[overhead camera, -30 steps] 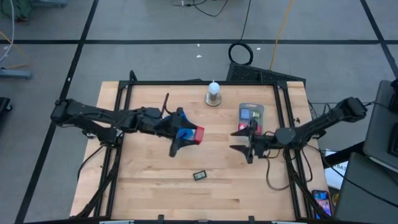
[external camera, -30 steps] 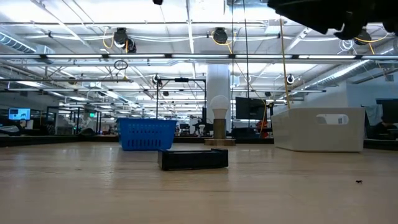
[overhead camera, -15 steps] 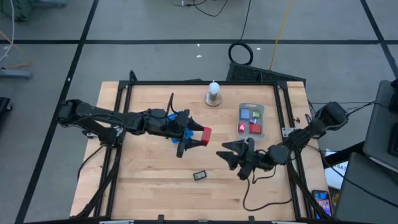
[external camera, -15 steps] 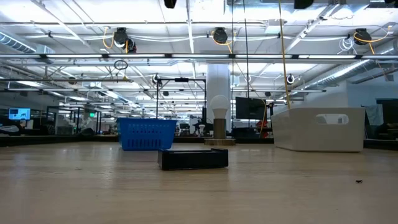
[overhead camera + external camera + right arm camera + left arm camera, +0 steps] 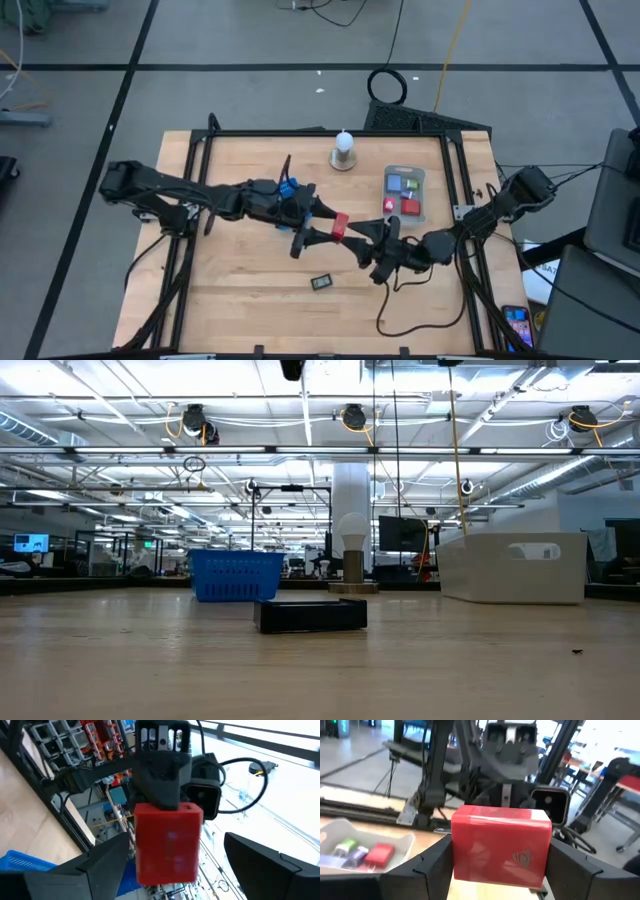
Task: Pick & Place Office items
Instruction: Put the red charger adapter into the gray bin
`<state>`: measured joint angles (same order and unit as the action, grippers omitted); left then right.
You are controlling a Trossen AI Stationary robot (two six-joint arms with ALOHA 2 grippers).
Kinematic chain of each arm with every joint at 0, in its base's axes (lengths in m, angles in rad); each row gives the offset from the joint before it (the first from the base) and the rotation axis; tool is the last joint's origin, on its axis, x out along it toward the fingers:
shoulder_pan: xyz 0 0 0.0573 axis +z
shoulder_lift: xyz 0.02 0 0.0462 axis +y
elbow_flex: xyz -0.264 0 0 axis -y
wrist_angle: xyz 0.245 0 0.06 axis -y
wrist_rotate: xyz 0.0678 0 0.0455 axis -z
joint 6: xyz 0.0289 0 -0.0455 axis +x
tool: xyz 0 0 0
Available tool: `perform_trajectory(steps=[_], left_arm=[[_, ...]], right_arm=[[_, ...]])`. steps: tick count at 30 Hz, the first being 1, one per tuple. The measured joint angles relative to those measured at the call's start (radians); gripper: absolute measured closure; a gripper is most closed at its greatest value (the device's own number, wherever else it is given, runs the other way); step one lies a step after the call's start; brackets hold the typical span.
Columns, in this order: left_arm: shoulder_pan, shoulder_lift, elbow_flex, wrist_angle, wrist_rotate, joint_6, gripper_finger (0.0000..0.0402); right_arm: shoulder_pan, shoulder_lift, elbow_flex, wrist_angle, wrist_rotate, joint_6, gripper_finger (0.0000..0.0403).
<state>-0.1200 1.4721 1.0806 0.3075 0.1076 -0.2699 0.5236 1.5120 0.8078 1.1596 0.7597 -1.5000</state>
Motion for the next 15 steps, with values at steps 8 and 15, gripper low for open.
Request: perform_trajectory(steps=[8,15], left_arm=[[0.001,0.035,-0.001,0.032,0.026,-0.032,0.0148],[0.003,0.058,-0.001,0.04,0.033,-0.04,0.0148]], right_arm=[[-0.023,0.0,-0.001,-0.095,0.0,0.078,0.0083],[-0.036,0.0,-0.001,-0.089,-0.001,0.097,0.0095]])
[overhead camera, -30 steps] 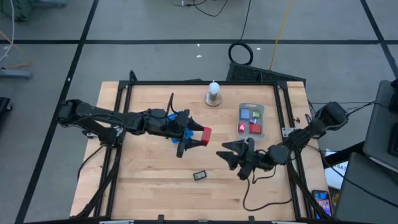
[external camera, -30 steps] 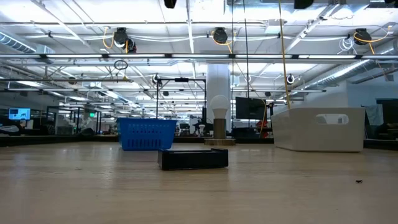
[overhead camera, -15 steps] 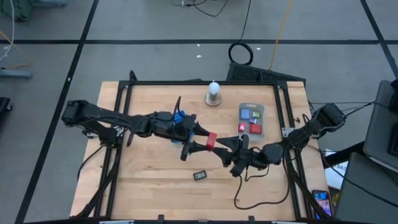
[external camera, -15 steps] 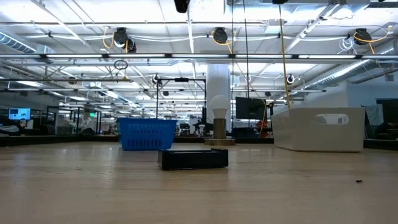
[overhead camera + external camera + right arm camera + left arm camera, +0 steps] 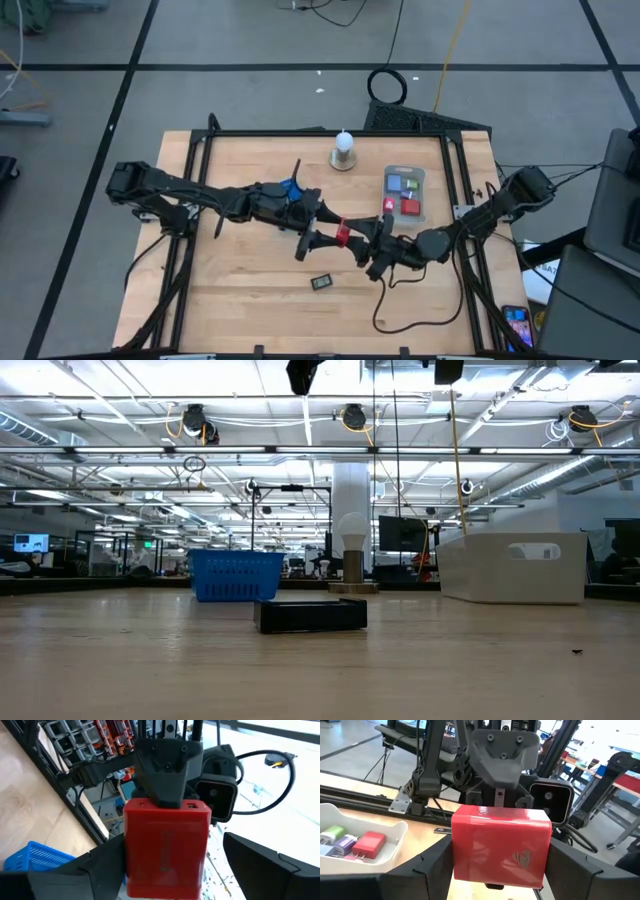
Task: Pick & Place Office items
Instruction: Put the red charger adapter into the gray bin
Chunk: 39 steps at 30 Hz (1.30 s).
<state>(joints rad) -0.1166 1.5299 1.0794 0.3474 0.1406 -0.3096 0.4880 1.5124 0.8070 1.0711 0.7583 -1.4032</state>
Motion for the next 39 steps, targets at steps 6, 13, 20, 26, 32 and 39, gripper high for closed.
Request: perform_trajectory(steps=[6,13,20,26,32,39], left_arm=[[0.006,0.001,0.0,0.003,0.005,0.0,0.0148],[0.009,0.002,0.0,-0.002,0.01,0.003,0.0148],[0.026,0.0,0.001,-0.002,0.065,0.03,0.0134],[0.026,-0.029,0.001,-0.028,0.082,0.103,0.003],[0.042,-0.125,0.0,-0.195,0.071,0.203,0.0023],[0.036,-0.311,0.0,-0.452,-0.022,0.369,0.0112]], right_arm=[[-0.011,0.0,0.0,-0.009,0.0,0.042,0.015],[-0.015,0.0,0.0,-0.029,0.0,0.057,0.0201],[0.01,0.002,-0.001,0.0,0.004,0.047,0.0201],[0.044,-0.044,-0.001,-0.012,0.0,0.103,0.0201],[0.07,-0.143,-0.003,-0.167,0.003,0.236,0.0201],[0.076,-0.368,-0.003,-0.575,-0.04,0.649,0.0201]])
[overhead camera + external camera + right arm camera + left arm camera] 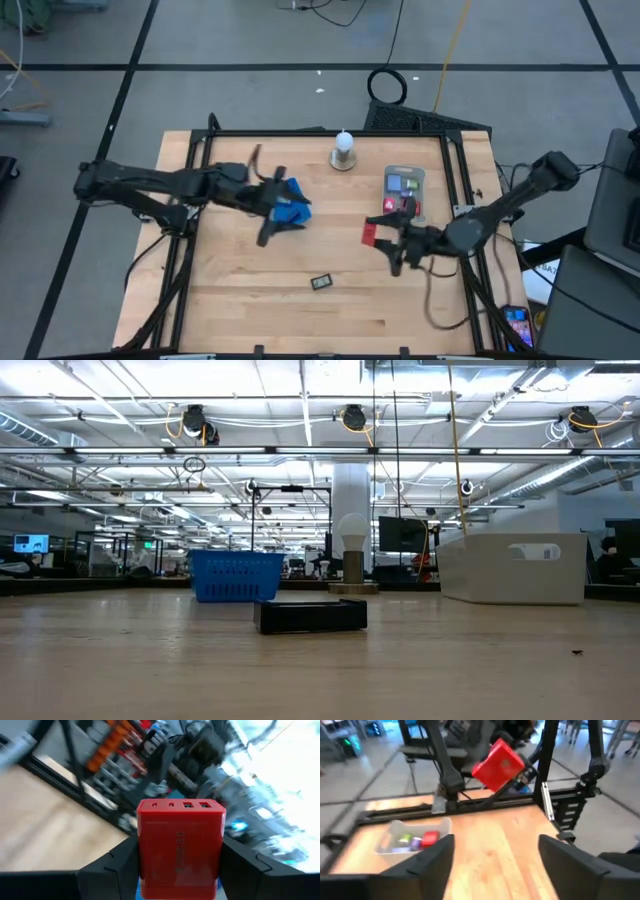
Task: Pick & Place Office items
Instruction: Put the red charger adapter into the gray bin
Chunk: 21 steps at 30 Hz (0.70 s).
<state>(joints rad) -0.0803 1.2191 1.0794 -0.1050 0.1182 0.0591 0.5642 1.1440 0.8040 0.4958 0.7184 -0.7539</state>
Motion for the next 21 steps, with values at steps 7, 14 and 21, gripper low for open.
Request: perform_trajectory(steps=[7,14,21], left_arm=[[-0.034,-0.142,0.001,-0.183,-0.127,0.08,0.0272],[-0.034,-0.255,0.0,-0.361,-0.172,0.119,0.039],[-0.032,-0.369,-0.01,-0.421,-0.175,0.158,0.0397]], right_arm=[[-0.028,-0.209,0.0,-0.285,-0.143,0.294,0.0201],[-0.053,-0.355,0.0,-0.504,-0.179,0.456,0.0201],[-0.109,-0.513,0.0,-0.657,-0.389,0.535,0.0201]])
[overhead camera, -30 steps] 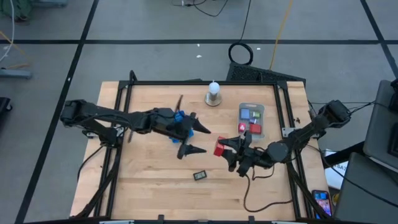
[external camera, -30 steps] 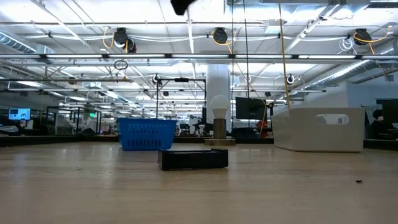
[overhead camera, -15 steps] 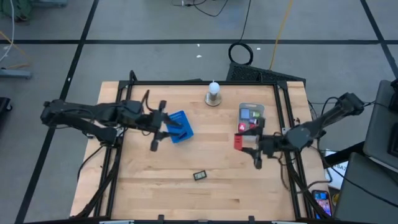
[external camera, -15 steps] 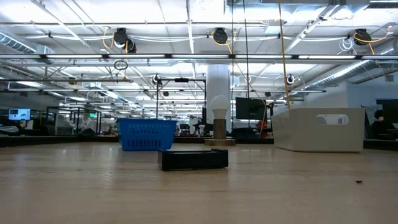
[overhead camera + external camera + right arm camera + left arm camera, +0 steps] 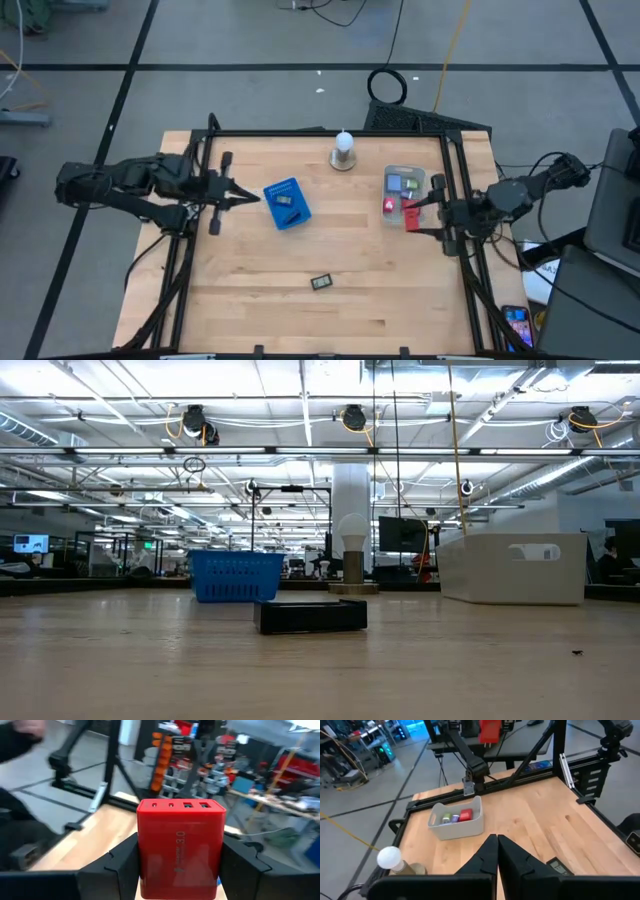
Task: Pick & Place Office items
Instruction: Put the red charger adapter into the gray bin
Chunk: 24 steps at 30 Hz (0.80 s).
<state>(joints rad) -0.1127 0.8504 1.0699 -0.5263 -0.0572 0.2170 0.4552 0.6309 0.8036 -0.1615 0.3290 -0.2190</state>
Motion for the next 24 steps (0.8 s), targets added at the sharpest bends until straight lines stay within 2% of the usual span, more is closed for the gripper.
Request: perform_trajectory(steps=[2,4,9,14,19,24], left_arm=[[0.0,-0.035,-0.027,0.005,-0.012,0.01,0.0396],[0.0,-0.079,-0.068,0.016,-0.021,0.022,0.0399],[0.0,-0.217,-0.232,0.142,-0.06,0.063,0.0399],[0.001,-0.348,-0.373,0.267,-0.045,0.088,0.04],[0.001,-0.414,-0.446,0.269,-0.041,0.078,0.04],[0.001,-0.456,-0.512,0.303,-0.067,0.092,0.04]], right_arm=[[-0.019,-0.036,0.0,-0.055,-0.046,0.02,0.0201],[-0.034,-0.071,0.0,-0.112,-0.043,0.039,0.0201],[-0.071,-0.171,-0.056,-0.11,0.008,0.065,0.0201],[-0.122,-0.315,-0.117,-0.109,0.06,0.122,0.0201],[-0.143,-0.44,-0.17,-0.136,0.059,0.154,0.0201],[-0.144,-0.513,-0.232,-0.135,0.059,0.191,0.0201]])
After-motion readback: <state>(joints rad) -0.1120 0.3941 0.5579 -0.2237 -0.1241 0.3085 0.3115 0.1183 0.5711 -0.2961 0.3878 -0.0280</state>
